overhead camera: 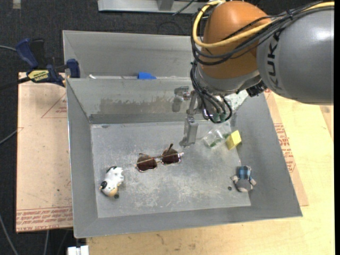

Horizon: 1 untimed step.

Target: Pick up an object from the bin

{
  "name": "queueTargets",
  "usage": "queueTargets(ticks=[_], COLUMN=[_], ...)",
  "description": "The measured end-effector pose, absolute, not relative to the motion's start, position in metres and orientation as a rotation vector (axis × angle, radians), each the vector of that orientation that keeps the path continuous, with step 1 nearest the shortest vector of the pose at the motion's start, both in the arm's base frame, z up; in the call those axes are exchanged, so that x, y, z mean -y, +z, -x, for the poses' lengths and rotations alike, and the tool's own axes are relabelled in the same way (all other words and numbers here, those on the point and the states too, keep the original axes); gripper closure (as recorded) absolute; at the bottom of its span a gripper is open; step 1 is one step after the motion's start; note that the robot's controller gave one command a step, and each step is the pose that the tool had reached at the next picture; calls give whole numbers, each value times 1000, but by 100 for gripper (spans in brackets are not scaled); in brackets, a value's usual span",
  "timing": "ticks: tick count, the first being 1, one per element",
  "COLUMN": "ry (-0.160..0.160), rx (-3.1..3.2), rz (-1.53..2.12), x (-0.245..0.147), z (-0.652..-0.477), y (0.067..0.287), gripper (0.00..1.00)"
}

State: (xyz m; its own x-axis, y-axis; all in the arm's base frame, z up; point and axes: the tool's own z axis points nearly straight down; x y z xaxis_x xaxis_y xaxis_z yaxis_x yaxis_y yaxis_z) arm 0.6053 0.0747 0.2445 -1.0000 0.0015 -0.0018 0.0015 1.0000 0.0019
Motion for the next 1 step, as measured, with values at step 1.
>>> queueTargets(ticks=[1], ry=[-3], rx=[-3134], rz=[126], x=[-95], z=[-597], y=[235], gripper=[0])
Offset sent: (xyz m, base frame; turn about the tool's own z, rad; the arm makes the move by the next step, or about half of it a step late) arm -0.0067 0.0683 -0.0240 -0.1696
